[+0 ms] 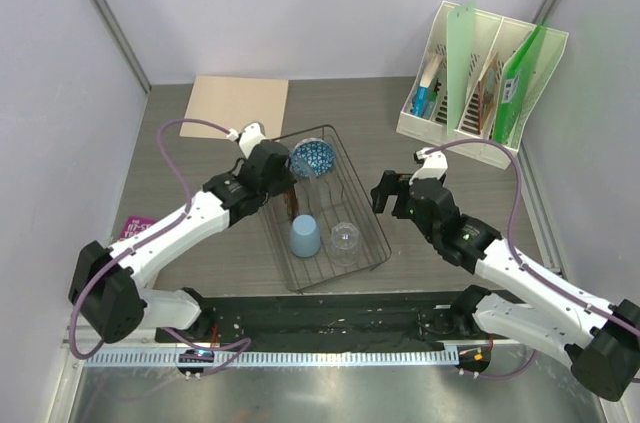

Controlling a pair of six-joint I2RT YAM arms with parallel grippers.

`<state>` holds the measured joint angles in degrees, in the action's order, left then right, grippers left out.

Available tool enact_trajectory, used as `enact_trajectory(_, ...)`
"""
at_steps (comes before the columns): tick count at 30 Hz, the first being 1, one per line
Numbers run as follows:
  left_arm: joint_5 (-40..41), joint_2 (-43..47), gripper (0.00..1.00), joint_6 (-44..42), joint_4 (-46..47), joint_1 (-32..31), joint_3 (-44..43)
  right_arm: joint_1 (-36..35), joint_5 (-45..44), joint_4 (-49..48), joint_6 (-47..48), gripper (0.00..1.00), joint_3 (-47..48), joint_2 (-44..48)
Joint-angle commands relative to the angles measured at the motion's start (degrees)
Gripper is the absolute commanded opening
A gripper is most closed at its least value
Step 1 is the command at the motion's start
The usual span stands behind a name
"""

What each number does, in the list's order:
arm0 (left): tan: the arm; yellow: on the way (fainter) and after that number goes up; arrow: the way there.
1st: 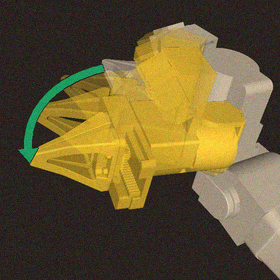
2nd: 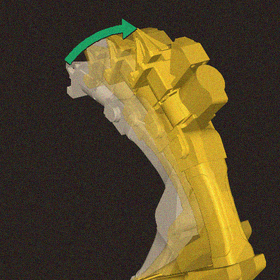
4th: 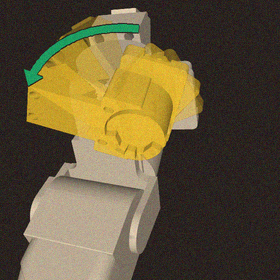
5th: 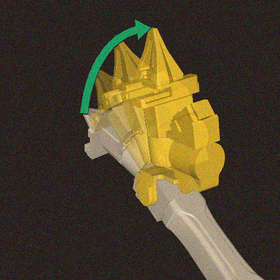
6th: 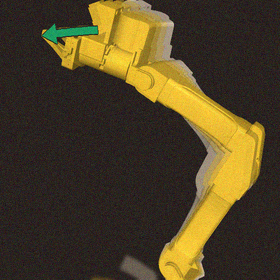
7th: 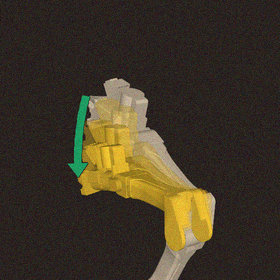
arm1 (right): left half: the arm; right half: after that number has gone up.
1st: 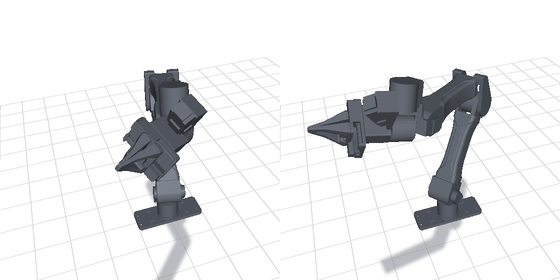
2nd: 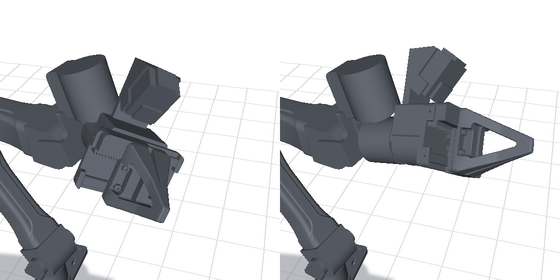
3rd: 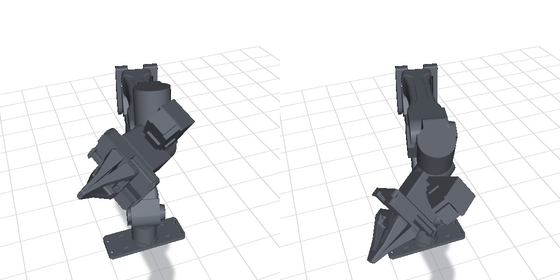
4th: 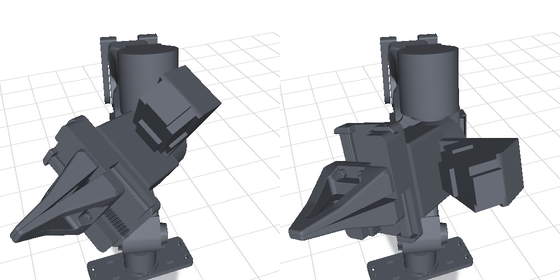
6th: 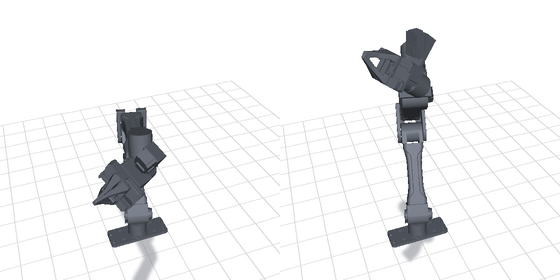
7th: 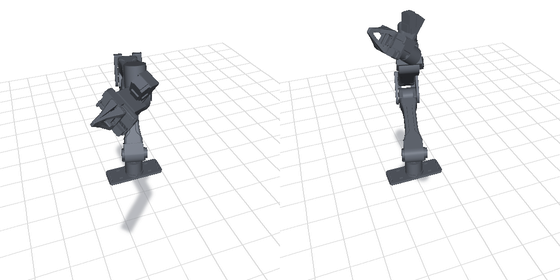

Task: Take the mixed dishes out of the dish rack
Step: Pick up the plate from the dish rack, then place the plate at the center of the board.

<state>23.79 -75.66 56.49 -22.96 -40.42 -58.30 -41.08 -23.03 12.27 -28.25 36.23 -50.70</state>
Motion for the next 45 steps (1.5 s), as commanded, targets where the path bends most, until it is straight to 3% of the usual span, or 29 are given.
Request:
enact_trajectory(1,-4.1,6.0,0.00,-2.4,11.7,1.7,0.9,0.0,-1.1,-1.4,-0.5,1.00,0.2,1.5)
enact_trajectory(7,-7.8,8.4,0.00,-3.8,14.0,3.5,0.4,-0.1,-1.0,-1.5,-0.8,1.00,0.1,1.0)
enact_trajectory(22,-7.6,15.5,0.00,-9.1,5.6,5.8,-7.4,0.0,-0.4,-1.1,-0.4,1.00,1.9,1.2)
enact_trajectory(26,-1.7,16.4,0.00,-11.3,1.0,6.0,-11.7,-0.1,0.3,-0.6,-0.8,1.00,1.9,1.7)
enact_trajectory(29,7.1,12.2,0.00,-13.8,-11.4,6.0,-19.9,-0.1,0.2,-0.5,-1.0,0.99,1.1,3.1)
enact_trajectory(30,15.2,8.0,0.00,-13.5,-21.9,6.0,-25.8,-0.1,0.1,-0.5,-1.0,1.00,0.8,3.4)
enact_trajectory(34,30.2,-3.6,0.00,-8.4,-41.3,6.6,-38.3,0.0,0.3,-0.5,-1.5,1.00,0.3,4.6)
enact_trajectory(37,34.6,-8.8,0.00,-8.1,-43.7,8.9,-41.6,0.0,1.2,-0.8,-1.8,1.00,-0.1,4.8)
enact_trajectory(45,30.5,-27.4,0.00,-4.9,-48.9,24.0,-52.7,0.0,2.8,-0.1,-3.7,1.00,-1.8,7.6)
